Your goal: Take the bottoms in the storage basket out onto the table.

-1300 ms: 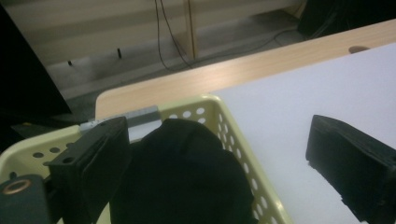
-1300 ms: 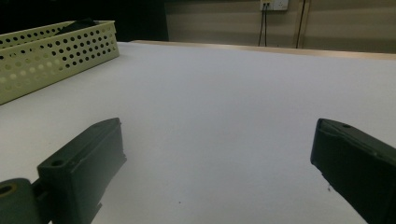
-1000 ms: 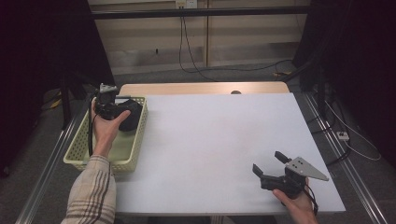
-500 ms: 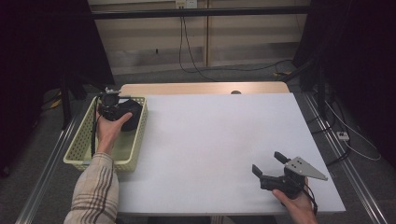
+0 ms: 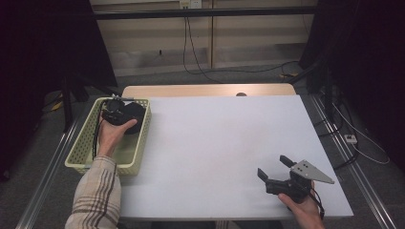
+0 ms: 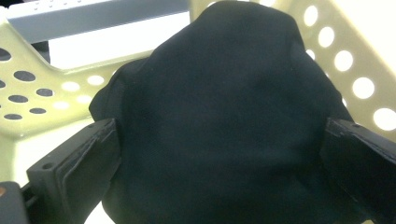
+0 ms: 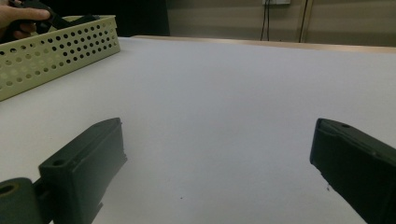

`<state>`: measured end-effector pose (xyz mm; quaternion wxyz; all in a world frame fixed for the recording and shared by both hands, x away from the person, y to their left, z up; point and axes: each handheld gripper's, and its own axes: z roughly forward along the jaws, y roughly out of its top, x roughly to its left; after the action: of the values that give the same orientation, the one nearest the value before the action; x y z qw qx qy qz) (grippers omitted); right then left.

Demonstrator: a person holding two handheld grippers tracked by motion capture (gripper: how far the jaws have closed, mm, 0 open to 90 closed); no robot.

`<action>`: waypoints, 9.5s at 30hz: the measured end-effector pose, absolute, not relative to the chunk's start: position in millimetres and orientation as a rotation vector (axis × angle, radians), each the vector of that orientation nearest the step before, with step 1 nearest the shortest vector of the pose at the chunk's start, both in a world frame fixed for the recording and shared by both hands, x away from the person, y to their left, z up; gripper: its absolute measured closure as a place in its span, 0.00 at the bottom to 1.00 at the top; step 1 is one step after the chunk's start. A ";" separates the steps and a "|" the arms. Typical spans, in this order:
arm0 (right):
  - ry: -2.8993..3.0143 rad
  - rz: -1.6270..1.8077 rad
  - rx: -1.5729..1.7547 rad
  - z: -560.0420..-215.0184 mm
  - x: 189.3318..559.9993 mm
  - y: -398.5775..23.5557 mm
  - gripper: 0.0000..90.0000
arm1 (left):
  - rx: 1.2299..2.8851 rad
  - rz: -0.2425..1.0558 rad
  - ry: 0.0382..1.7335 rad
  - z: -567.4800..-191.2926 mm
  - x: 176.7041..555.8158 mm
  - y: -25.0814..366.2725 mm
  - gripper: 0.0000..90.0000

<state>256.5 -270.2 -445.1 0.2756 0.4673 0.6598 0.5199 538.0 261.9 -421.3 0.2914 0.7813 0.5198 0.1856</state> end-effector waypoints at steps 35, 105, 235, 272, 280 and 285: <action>1.785 1.404 1.261 -445.3 256.0 -268.8 0.04 | 2.209 0.456 1.521 -417.3 533.3 262.3 0.59; 1.776 1.411 1.270 -445.1 255.7 -268.5 0.04 | 1.643 0.698 1.225 -349.4 462.2 291.5 0.65; 1.754 1.405 1.281 -444.1 253.5 -271.3 0.04 | 1.512 0.628 0.715 -275.8 426.1 183.4 0.65; 1.753 1.413 1.279 -443.7 252.7 -271.8 0.04 | 1.623 0.530 0.672 -291.7 415.8 131.0 0.65; 1.758 1.410 1.276 -443.7 252.6 -271.0 0.04 | 1.665 0.518 0.664 -299.6 418.2 118.3 0.65; 1.756 1.412 1.277 -443.8 252.8 -271.5 0.04 | 1.689 0.512 0.651 -303.8 418.1 110.2 0.65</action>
<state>252.8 -271.5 -443.8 0.2726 0.4743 0.6524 0.5245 418.1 110.2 -303.8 0.5891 0.7255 0.2797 0.2200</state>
